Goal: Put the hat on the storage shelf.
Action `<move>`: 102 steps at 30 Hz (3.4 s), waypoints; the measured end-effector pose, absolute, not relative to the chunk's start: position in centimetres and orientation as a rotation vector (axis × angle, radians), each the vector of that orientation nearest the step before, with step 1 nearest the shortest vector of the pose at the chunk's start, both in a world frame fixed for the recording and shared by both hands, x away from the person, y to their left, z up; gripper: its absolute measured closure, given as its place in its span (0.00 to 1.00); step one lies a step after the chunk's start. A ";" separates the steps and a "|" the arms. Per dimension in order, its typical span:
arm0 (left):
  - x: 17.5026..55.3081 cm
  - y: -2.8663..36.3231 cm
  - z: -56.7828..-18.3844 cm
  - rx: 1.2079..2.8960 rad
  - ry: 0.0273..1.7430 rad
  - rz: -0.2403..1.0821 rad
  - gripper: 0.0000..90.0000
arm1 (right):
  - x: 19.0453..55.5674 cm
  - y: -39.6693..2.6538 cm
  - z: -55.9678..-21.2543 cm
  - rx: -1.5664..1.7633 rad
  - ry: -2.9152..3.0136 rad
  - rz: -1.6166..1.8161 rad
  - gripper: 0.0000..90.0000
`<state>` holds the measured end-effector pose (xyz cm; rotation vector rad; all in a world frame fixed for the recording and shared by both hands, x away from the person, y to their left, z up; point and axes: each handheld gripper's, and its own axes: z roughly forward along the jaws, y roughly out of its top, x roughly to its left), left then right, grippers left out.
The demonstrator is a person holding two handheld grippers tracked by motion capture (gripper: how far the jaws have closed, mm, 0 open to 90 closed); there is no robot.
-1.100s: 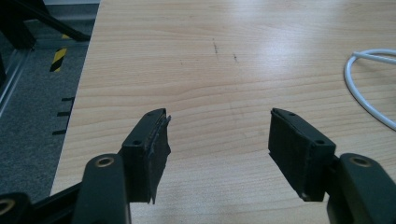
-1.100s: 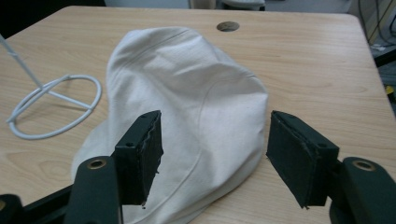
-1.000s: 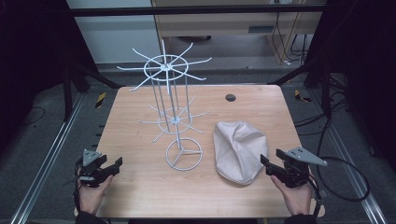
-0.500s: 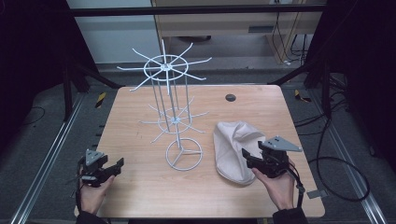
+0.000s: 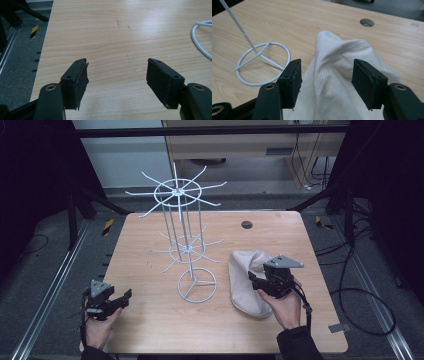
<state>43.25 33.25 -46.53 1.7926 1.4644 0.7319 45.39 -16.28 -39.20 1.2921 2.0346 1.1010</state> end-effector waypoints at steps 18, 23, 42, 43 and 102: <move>43.4 33.0 -46.7 1.806 1.465 0.718 0.37 | 47.5 -14.8 -42.8 1.333 2.114 0.985 0.52; 43.4 32.9 -46.7 1.809 1.458 0.715 0.37 | 47.9 -14.7 -43.4 1.343 2.120 0.949 0.56; 43.6 32.8 -46.8 1.819 1.464 0.696 0.38 | 48.2 -14.5 -44.5 1.349 2.146 0.846 0.88; 43.6 32.8 -46.8 1.820 1.465 0.695 0.38 | 48.2 -14.5 -44.5 1.356 2.143 0.849 0.90; 43.6 32.7 -46.9 1.828 1.464 0.692 0.38 | 43.6 -21.3 -36.3 1.134 1.810 1.335 0.96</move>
